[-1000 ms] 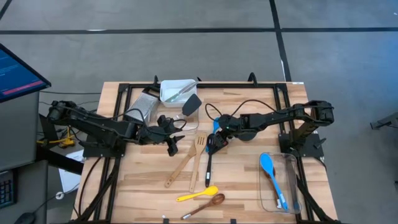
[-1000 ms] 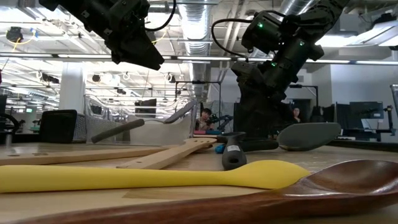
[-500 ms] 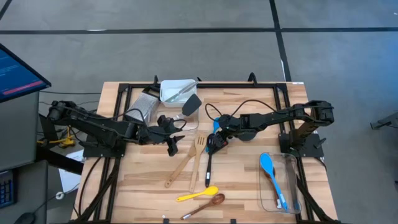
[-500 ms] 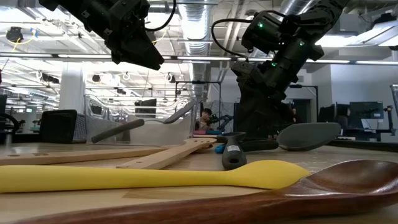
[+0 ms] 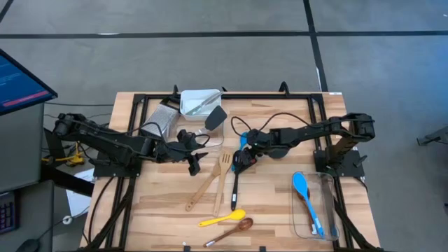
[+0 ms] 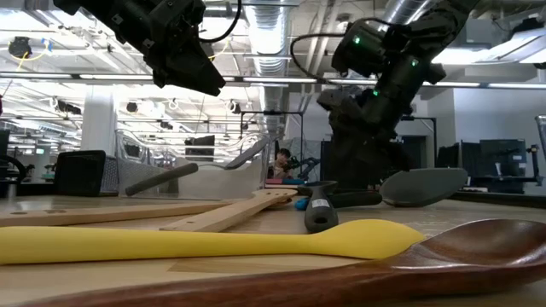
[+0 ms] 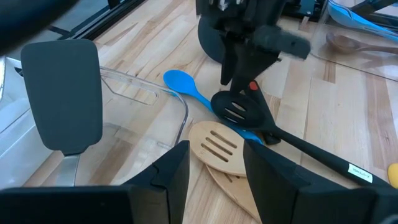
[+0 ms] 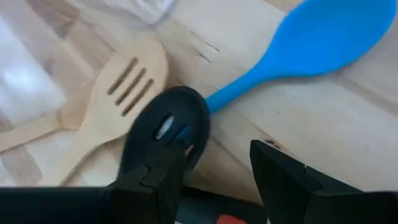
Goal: Pick & Place Kitchen Items
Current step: Put the black slotted spatula into the bottom transparent bin
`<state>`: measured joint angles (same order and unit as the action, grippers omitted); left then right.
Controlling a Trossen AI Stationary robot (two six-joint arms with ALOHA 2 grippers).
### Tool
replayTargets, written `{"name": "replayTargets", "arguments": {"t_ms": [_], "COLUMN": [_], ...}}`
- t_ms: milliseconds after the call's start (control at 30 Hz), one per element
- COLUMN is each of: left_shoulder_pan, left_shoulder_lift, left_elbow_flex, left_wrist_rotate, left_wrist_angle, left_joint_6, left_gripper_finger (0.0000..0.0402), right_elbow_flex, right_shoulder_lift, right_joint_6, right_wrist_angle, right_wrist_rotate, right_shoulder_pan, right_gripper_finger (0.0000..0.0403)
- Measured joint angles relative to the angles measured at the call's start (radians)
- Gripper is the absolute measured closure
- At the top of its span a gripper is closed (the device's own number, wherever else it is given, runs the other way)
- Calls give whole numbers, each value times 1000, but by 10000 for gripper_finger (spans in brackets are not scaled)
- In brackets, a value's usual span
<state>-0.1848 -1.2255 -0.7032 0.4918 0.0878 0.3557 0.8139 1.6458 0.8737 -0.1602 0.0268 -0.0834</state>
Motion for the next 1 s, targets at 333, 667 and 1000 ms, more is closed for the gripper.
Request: {"name": "replayTargets", "arguments": {"t_ms": [333,667,1000], "left_shoulder_pan": [0,0,0], "left_shoulder_lift": [0,0,0], "left_elbow_flex": [0,0,0], "left_wrist_rotate": [0,0,0], "left_wrist_angle": [1,1,1], "left_joint_6": [0,-11,-11], "left_gripper_finger": [263,263,263], "right_elbow_flex": [3,1,2], "right_shoulder_lift": [134,134,134], "right_joint_6": [19,-20,-35], "right_wrist_angle": [157,206,214], "right_wrist_rotate": [-26,-62,-86], "right_shoulder_pan": [4,-11,-11], "right_gripper_finger": [228,240,350]}}
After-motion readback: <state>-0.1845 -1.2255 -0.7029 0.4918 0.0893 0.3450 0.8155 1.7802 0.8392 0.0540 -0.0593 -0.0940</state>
